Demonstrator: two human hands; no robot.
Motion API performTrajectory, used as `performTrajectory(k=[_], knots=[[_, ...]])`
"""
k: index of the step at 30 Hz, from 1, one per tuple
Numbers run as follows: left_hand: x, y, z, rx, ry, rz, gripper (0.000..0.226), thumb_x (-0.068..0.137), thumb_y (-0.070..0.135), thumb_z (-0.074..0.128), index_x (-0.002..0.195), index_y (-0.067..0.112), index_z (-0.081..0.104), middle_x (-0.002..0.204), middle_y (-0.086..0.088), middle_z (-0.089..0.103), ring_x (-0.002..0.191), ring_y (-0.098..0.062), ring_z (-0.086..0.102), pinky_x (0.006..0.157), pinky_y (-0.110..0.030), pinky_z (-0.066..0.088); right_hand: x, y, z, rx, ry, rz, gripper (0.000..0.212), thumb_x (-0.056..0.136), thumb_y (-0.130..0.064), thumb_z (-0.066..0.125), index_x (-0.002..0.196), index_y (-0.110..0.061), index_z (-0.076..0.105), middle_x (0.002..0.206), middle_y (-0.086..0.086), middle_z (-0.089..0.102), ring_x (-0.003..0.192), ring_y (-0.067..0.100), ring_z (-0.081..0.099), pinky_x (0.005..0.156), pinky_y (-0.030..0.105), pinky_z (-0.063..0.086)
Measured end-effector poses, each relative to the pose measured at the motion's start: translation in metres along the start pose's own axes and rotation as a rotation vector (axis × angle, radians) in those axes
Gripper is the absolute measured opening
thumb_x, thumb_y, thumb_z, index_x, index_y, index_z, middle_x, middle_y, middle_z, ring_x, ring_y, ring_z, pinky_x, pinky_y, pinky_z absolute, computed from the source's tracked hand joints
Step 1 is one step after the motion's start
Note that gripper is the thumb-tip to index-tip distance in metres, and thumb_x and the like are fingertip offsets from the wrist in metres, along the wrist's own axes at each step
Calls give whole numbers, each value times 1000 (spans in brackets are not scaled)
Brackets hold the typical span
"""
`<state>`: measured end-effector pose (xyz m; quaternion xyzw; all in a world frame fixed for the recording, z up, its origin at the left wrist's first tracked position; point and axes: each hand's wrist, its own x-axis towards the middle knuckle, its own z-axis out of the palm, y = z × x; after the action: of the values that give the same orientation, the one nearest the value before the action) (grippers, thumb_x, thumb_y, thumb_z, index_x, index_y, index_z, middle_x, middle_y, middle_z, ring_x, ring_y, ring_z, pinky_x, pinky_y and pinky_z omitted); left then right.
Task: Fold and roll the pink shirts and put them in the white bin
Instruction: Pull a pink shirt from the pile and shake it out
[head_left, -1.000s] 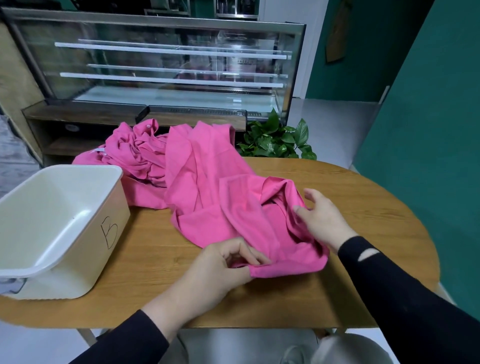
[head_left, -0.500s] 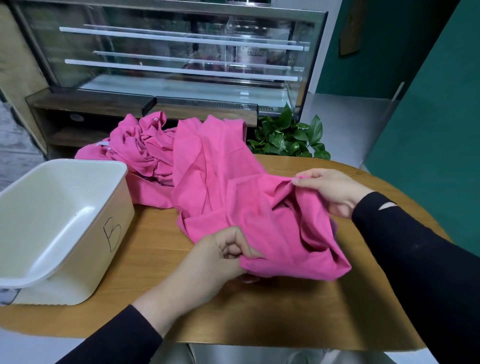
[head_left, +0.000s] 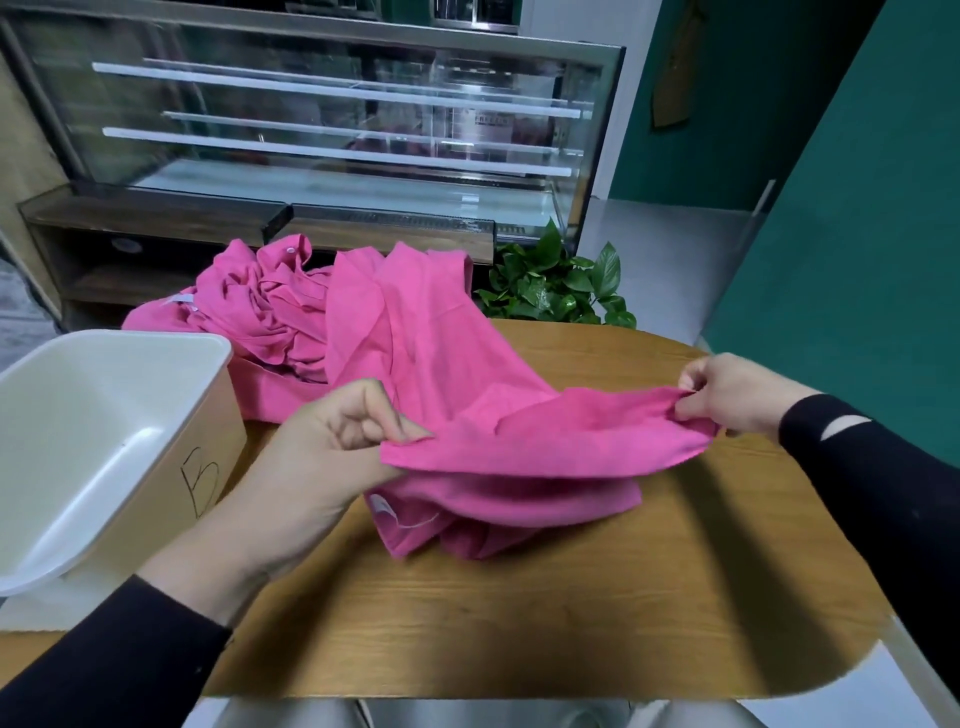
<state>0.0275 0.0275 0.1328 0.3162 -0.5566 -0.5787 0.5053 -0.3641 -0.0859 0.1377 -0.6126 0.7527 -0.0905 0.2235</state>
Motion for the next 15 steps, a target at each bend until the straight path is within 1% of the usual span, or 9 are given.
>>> performTrajectory(k=[3, 4, 5, 7, 8, 10, 11, 13, 15], knots=[[0, -1, 6, 125, 19, -46, 26, 72, 21, 87, 71, 19, 61, 84, -14, 75, 73, -26, 65, 66, -33, 50, -10, -11, -3, -17, 25, -16, 30, 95, -31, 62, 75, -10, 65, 61, 1, 62, 58, 19, 55, 50, 27, 45], [6, 1, 7, 153, 105, 1, 25, 76, 12, 82, 71, 17, 58, 73, -7, 73, 66, -20, 62, 61, -28, 49, -12, -15, -9, -48, 126, -56, 30, 99, -26, 55, 80, -7, 68, 60, 3, 64, 56, 21, 60, 51, 29, 50], [13, 8, 8, 151, 228, 87, 27, 77, 4, 79, 70, 17, 56, 63, -1, 67, 58, -15, 57, 55, -24, 46, -13, -20, -19, -19, 320, -112, 27, 99, -16, 49, 82, -5, 68, 58, 8, 65, 54, 25, 64, 52, 33, 54], [31, 41, 8, 137, 498, 330, 29, 78, 0, 71, 73, 22, 53, 57, 4, 54, 53, -11, 45, 51, -27, 36, -15, -37, -49, 324, 707, -178, 25, 92, -3, 41, 82, -7, 63, 57, 12, 61, 47, 25, 62, 47, 38, 52], [40, 61, 8, 198, 602, 447, 27, 80, 3, 68, 75, 24, 52, 59, 6, 51, 55, -10, 44, 52, -29, 33, -13, -47, -66, 526, 718, -188, 27, 91, -2, 37, 85, -10, 63, 57, 12, 60, 42, 22, 60, 44, 35, 49], [58, 96, 7, 462, 696, 524, 23, 86, 15, 68, 77, 23, 49, 63, 7, 48, 54, -3, 44, 50, -26, 33, -15, -70, -83, 684, 413, -152, 31, 99, -8, 35, 102, -14, 65, 60, 12, 68, 45, 19, 66, 44, 26, 50], [66, 105, 10, 539, 651, 475, 24, 88, 20, 70, 77, 23, 49, 63, 4, 49, 50, -3, 44, 46, -25, 33, -15, -75, -85, 693, 261, -104, 31, 103, -12, 35, 110, -15, 65, 65, 11, 73, 51, 20, 71, 45, 23, 53], [76, 106, 18, 464, 463, 335, 25, 89, 18, 71, 77, 26, 51, 62, -3, 50, 47, -15, 43, 44, -28, 29, -17, -76, -84, 761, 124, -52, 33, 106, -14, 34, 116, -14, 66, 78, 12, 77, 66, 23, 76, 51, 24, 57], [80, 96, 19, 428, 467, 273, 22, 90, 13, 67, 80, 28, 54, 62, -5, 52, 56, -21, 43, 50, -33, 30, -16, -72, -81, 815, 55, -41, 39, 106, -10, 31, 115, -12, 69, 90, 14, 78, 81, 27, 77, 60, 28, 62]])
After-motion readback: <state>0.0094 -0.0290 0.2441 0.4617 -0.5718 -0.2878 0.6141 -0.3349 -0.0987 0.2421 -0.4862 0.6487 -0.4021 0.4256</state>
